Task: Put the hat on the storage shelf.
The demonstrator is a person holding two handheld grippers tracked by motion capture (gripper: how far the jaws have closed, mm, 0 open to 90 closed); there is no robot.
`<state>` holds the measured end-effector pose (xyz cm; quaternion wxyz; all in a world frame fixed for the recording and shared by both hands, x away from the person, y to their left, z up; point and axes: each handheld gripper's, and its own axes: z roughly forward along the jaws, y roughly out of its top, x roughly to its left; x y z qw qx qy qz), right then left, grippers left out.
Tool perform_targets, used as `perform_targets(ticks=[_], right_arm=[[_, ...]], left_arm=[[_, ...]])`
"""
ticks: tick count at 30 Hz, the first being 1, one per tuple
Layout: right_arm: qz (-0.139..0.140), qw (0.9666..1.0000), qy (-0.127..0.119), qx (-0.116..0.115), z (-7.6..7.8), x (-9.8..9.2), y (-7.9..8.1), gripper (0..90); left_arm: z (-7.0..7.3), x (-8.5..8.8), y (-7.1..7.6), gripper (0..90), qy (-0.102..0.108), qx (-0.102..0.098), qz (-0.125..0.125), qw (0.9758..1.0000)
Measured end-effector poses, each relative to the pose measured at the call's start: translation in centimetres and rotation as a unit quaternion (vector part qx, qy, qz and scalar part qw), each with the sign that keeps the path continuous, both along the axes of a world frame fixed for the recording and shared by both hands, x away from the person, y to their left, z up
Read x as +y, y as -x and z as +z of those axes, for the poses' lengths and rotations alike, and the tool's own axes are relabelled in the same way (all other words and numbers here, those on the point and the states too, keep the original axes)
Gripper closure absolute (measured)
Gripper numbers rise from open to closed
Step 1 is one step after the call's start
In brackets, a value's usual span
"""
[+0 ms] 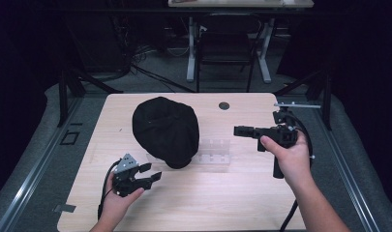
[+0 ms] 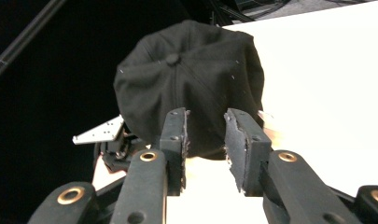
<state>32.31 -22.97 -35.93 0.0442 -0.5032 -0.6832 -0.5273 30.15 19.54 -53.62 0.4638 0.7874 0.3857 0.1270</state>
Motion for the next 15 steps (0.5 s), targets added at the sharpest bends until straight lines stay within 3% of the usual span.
perform_targets(ticks=[5, 6, 7, 8, 11, 15], right_arm=[[-0.005, 0.9996, 0.026, -0.011, -1.1, -0.1, 0.9, 66.8], [-0.015, 0.9975, 0.064, -0.027, -1.5, 0.0, 1.4, 66.6], [-0.015, 0.9975, 0.064, -0.027, -1.5, 0.0, 1.4, 66.6], [-0.019, 0.9964, 0.072, -0.041, -1.8, 0.1, 1.7, 66.0], [-0.01, 0.9968, 0.068, -0.041, -2.8, 0.2, 2.3, 65.1], [-0.017, 0.9949, 0.086, -0.05, -4.7, 0.2, 3.2, 64.7]], left_arm=[[-0.5, 0.1, 0.0, 42.8, -0.001, 0.002, -0.002, 1.0], [-0.6, 0.0, 0.0, 42.9, -0.001, -0.001, -0.002, 1.0], [-0.7, 0.1, -0.1, 42.9, -0.003, 0.0, -0.003, 1.0], [-0.7, 0.1, -0.1, 42.8, -0.003, 0.001, -0.002, 1.0], [-0.8, 0.2, 0.0, 42.8, -0.001, 0.0, -0.001, 1.0], [-1.0, 0.7, -0.1, 42.9, -0.002, 0.002, 0.004, 1.0]])
